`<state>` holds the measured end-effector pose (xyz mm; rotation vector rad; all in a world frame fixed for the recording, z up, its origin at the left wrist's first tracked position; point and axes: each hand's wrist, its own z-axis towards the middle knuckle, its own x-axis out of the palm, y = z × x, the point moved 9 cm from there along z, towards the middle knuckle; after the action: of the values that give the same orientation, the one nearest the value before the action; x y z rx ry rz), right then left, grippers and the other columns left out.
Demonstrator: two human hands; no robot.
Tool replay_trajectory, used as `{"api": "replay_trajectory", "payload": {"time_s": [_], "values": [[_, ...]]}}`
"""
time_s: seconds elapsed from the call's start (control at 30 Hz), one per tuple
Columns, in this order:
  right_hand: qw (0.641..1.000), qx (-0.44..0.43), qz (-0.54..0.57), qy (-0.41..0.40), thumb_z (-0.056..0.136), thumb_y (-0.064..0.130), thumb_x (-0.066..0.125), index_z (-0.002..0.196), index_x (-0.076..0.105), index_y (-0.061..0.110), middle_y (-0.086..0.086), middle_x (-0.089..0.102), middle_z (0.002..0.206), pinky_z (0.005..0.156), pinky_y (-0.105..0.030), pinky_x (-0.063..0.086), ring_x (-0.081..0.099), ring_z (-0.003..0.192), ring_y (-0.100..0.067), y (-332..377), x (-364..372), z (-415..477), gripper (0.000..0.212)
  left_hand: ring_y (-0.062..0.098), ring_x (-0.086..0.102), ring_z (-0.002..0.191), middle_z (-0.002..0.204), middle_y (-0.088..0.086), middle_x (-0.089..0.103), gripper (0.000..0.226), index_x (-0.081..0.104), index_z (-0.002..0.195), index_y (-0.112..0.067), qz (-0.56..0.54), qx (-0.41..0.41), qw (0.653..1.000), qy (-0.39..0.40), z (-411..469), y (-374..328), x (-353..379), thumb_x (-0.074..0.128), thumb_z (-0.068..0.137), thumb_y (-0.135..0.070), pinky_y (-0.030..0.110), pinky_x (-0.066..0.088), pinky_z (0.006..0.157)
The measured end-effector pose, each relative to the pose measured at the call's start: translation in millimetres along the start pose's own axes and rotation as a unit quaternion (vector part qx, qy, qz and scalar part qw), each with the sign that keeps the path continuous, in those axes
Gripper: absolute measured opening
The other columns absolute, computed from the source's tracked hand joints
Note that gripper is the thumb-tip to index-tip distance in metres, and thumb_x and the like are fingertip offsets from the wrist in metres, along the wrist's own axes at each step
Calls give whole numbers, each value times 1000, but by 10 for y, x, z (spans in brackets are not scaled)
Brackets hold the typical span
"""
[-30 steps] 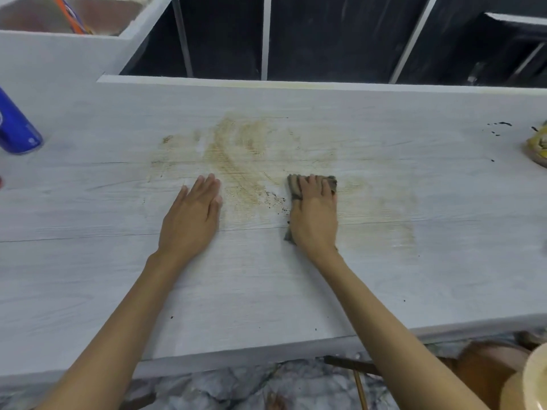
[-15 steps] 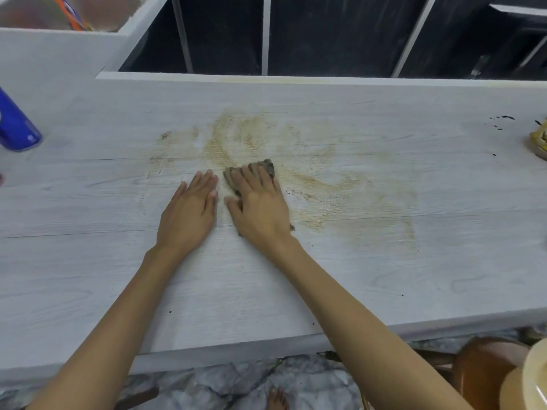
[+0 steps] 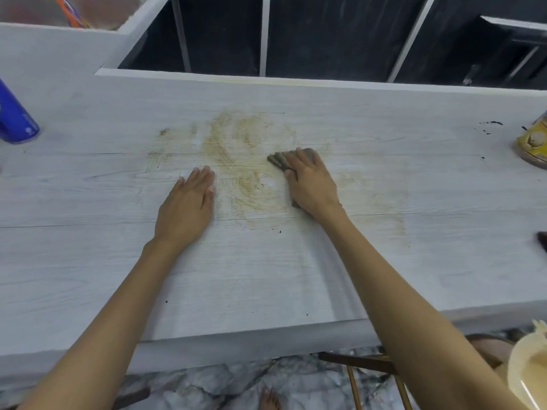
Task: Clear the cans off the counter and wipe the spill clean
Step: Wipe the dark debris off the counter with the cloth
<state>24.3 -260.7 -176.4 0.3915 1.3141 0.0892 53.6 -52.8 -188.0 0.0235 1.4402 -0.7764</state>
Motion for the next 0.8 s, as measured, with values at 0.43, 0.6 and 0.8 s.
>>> {"api": "replay_trajectory", "payload": {"time_s": [0.43,0.6,0.8], "values": [[993,-106,27,51,98,20,39,141,37,28,3,32,152,120,-37,16,19,145,-16,-260,-186,-545,45,8,13,143,154,-1,23,46,28,144,-12,11,6,1000,-2,0,-4,8,21,100,-25,21,3,114],[998,6,70,-5,96,17,40,138,43,21,-2,39,147,113,-43,29,24,142,-22,-165,-125,-25,42,8,13,143,154,0,22,46,27,144,-12,15,2,1000,3,10,-8,19,21,100,-25,23,3,115],[984,-153,89,1,94,11,45,135,48,13,-5,48,142,112,-17,9,29,140,-23,639,-143,-771,41,7,12,143,155,-2,21,46,26,144,-13,20,1,1000,8,3,4,34,21,100,-26,22,3,115]]}}
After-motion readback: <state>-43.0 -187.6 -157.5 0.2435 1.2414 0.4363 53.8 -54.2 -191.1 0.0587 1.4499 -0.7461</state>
